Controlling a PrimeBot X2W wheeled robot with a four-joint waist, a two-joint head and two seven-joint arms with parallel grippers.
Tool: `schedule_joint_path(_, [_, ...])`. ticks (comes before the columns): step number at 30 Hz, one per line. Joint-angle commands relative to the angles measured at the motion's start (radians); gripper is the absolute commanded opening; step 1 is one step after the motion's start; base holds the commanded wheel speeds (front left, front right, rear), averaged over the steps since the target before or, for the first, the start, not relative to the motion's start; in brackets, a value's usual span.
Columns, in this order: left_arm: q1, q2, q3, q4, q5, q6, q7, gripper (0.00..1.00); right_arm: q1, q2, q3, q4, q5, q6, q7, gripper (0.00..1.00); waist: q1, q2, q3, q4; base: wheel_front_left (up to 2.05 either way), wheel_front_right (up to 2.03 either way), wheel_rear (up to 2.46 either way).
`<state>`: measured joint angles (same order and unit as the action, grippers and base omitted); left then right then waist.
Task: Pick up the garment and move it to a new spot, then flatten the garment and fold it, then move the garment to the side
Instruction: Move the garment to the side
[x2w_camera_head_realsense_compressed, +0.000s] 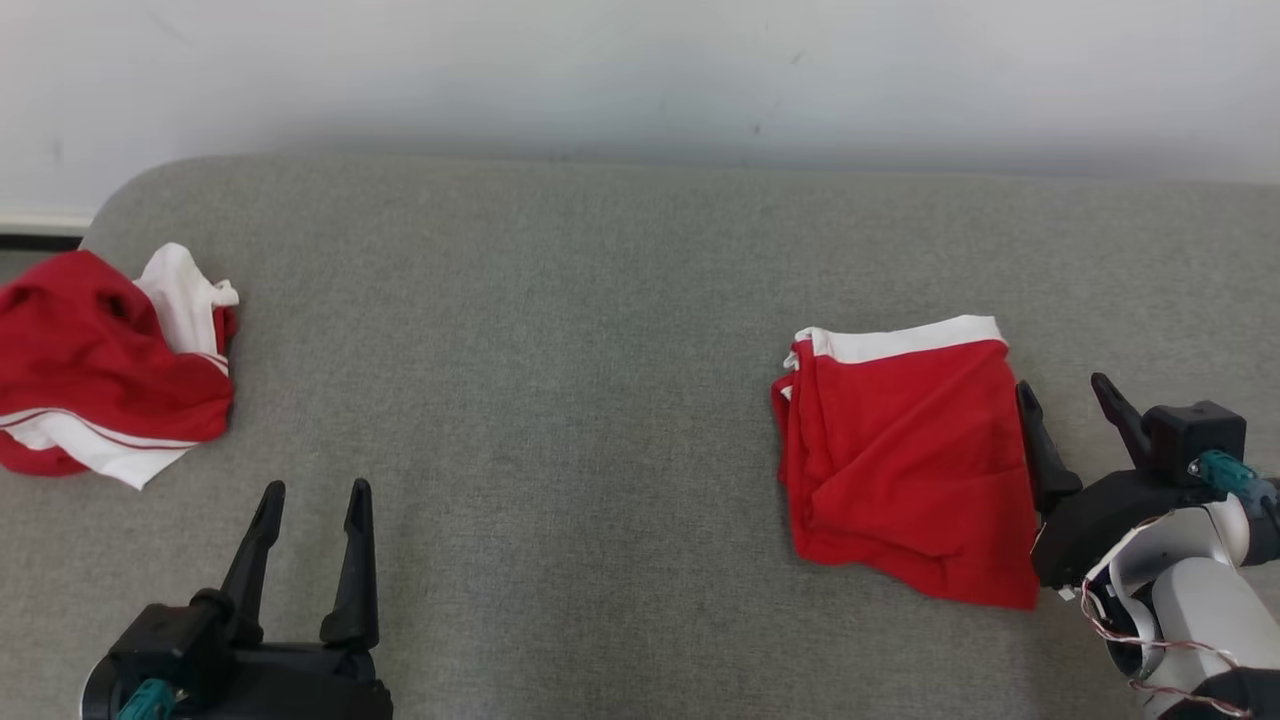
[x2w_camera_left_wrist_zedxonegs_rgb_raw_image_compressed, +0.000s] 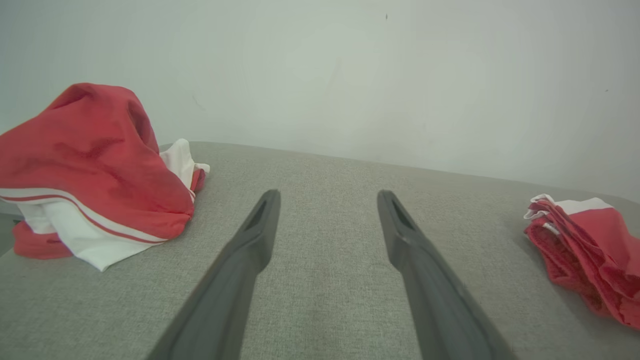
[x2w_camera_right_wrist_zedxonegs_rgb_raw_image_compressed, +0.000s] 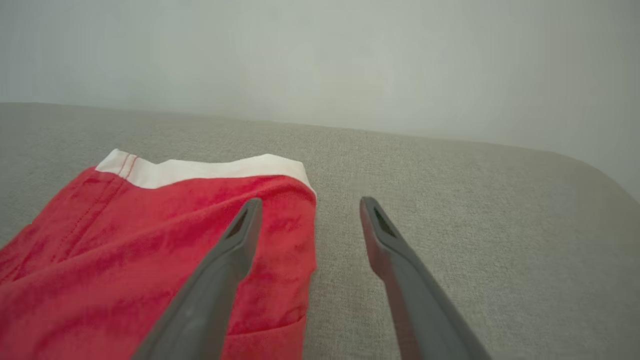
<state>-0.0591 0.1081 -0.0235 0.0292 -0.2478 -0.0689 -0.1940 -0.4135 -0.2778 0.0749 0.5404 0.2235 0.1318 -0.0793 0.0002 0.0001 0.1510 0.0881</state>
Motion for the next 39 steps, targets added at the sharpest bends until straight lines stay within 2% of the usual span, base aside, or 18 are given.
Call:
schedule_joint_path(1, [-0.015,-0.001,-0.002,0.006,-0.004,0.005,-0.006,1.00,-0.019,-0.001,0.006,0.031,0.013,-0.002,0.001,1.00,-0.0002,-0.0001,0.027,0.019,0.00,0.00,0.00])
schedule_joint_path(7, [-0.042,-0.006,-0.017,0.026,-0.004,0.004,-0.022,1.00,-0.062,0.007,0.038,0.184,0.046,-0.002,-0.015,1.00,-0.0002,-0.0001,0.049,0.031,0.00,0.00,0.00])
schedule_joint_path(14, [-0.055,-0.005,-0.023,0.045,-0.005,0.006,-0.034,1.00,-0.075,0.027,0.093,0.307,0.090,-0.002,-0.024,1.00,-0.0002,-0.0001,0.057,0.024,0.00,0.00,0.00])
schedule_joint_path(15, [-0.056,-0.006,-0.025,0.047,-0.004,0.006,-0.036,1.00,-0.079,0.031,0.101,0.318,0.098,-0.002,-0.028,0.88,-0.0002,-0.0001,0.058,0.024,0.00,0.00,0.00])
schedule_joint_path(17, [-0.060,-0.006,-0.026,0.050,-0.005,0.007,-0.036,1.00,-0.086,0.038,0.127,0.336,0.116,-0.002,-0.023,0.00,-0.0002,-0.0001,0.059,0.021,0.00,0.00,0.00])
schedule_joint_path(19, [-0.060,-0.006,-0.028,0.053,-0.006,0.008,-0.039,1.00,-0.101,0.036,0.142,0.346,0.135,-0.002,-0.030,0.00,-0.0002,-0.0001,0.059,0.018,0.00,0.00,0.00])
schedule_joint_path(27, [-0.076,-0.009,-0.040,0.037,-0.002,0.013,-0.048,1.00,-0.207,-0.045,0.226,0.340,0.150,-0.002,-0.038,0.00,-0.0002,-0.0001,0.098,-0.003,0.00,0.00,0.00])
schedule_joint_path(32, [-0.114,-0.005,-0.053,0.020,0.011,0.007,-0.056,1.00,-0.294,-0.134,0.289,0.309,0.143,-0.002,-0.016,0.00,-0.0002,-0.0001,0.175,-0.036,0.00,0.00,0.00])
schedule_joint_path(39, [-0.199,0.005,-0.070,-0.018,0.034,0.003,-0.062,1.00,-0.415,-0.302,0.345,0.253,0.161,-0.002,0.023,0.00,-0.0002,-0.0001,0.311,-0.113,0.00,0.00,0.00])
